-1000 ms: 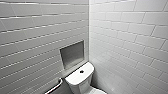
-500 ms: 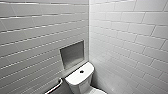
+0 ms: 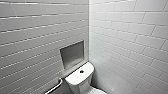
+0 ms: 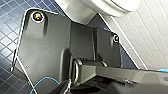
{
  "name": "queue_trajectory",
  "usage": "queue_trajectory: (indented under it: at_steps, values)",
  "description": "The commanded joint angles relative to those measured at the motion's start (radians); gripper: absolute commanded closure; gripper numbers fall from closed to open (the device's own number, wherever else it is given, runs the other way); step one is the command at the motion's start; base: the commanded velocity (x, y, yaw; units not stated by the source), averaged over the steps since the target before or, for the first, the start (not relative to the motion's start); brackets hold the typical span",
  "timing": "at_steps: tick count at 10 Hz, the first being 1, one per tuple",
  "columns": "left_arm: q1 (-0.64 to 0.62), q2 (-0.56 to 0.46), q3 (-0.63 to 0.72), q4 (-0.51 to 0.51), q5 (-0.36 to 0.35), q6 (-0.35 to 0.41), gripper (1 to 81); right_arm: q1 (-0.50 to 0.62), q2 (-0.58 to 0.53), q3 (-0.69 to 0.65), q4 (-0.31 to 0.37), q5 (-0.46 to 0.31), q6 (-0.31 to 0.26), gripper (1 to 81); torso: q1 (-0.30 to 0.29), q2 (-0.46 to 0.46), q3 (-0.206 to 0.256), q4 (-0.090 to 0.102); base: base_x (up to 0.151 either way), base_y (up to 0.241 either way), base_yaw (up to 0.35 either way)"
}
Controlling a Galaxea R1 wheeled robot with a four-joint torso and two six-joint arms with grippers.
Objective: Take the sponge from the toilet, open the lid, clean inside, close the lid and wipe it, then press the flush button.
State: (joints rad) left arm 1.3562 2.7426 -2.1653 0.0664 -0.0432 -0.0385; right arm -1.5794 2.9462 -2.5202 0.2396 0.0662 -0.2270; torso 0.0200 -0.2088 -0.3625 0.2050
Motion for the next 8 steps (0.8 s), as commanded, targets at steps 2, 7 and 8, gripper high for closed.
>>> queue_trajectory:
  at_steps: [2, 7, 8]
  values:
    - [-0.275, -0.248, 0.335, -0.057, 0.189, -0.001, 1.0, 0.02, 0.001, 0.022, -0.003, -0.072, 0.0, 81.1, 0.0, 0.0, 0.0, 0.0, 0.0, 0.0, 0.0]
    - [-0.614, -0.326, 0.585, -0.169, 0.337, -0.026, 1.0, 0.02, 0.001, 0.017, -0.002, -0.071, 0.0, 81.1, 0.0, 0.0, -0.044, 0.0, 0.0, 0.0, 0.0]
    - [-0.688, -0.331, 0.617, -0.2, 0.361, -0.029, 1.0, 0.02, 0.001, 0.017, 0.0, -0.071, 0.0, 81.1, 0.0, 0.0, -0.059, 0.0, 0.0, 0.0, 0.0]
